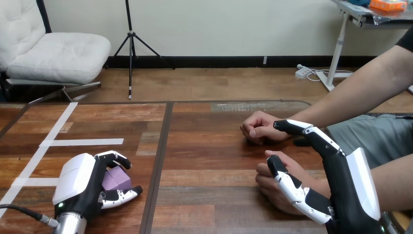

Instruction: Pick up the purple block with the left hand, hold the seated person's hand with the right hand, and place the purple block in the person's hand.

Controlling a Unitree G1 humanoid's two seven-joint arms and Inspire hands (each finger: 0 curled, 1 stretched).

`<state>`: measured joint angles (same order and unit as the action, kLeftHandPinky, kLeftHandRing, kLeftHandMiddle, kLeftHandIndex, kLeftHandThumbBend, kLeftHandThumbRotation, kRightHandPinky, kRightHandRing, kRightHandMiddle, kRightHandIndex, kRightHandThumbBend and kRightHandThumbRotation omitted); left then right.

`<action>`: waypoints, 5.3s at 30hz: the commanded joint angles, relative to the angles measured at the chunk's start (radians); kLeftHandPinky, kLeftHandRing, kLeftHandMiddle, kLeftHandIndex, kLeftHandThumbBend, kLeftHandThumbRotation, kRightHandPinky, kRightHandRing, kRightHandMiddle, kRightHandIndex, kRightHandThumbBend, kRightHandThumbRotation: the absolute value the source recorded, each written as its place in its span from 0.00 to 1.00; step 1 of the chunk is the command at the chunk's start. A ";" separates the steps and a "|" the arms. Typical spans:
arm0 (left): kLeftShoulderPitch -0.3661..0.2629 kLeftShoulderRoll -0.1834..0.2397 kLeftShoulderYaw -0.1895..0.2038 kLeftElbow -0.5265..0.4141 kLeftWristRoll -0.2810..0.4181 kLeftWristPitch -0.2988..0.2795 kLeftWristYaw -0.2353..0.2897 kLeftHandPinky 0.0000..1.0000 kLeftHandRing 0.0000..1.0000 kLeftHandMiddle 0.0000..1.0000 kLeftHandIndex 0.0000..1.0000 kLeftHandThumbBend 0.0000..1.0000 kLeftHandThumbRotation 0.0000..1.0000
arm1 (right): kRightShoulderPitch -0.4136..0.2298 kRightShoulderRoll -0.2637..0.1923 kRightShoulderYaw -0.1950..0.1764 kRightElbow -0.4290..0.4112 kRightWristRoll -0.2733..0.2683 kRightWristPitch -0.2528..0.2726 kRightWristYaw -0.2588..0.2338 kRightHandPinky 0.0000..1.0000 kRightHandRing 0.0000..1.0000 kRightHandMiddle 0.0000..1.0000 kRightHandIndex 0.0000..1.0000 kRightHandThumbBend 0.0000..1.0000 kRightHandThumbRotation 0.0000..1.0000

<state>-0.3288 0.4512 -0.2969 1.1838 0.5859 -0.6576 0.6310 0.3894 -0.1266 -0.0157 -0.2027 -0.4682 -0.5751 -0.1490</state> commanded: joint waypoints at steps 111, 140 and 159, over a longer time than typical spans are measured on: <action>0.084 -0.253 0.255 -0.101 -0.407 -0.318 -0.407 0.37 0.43 0.49 0.50 0.87 0.21 | -0.037 -0.022 -0.010 -0.070 0.014 0.013 0.005 0.69 0.76 0.76 0.73 0.43 0.38; 0.094 -0.290 0.267 -0.123 -0.419 -0.325 -0.441 0.35 0.42 0.49 0.49 0.89 0.21 | -0.035 -0.028 -0.024 -0.089 0.006 0.047 0.000 0.70 0.77 0.76 0.75 0.48 0.36; 0.108 -0.303 0.280 -0.155 -0.439 -0.351 -0.480 0.35 0.42 0.49 0.49 0.88 0.18 | -0.022 -0.084 -0.062 -0.180 -0.066 0.177 0.065 0.69 0.78 0.80 0.78 0.59 0.26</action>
<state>-0.2045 0.1640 -0.0241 1.0862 0.1625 -0.9693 0.1646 0.4008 -0.1775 -0.0586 -0.3111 -0.5112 -0.4304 -0.1098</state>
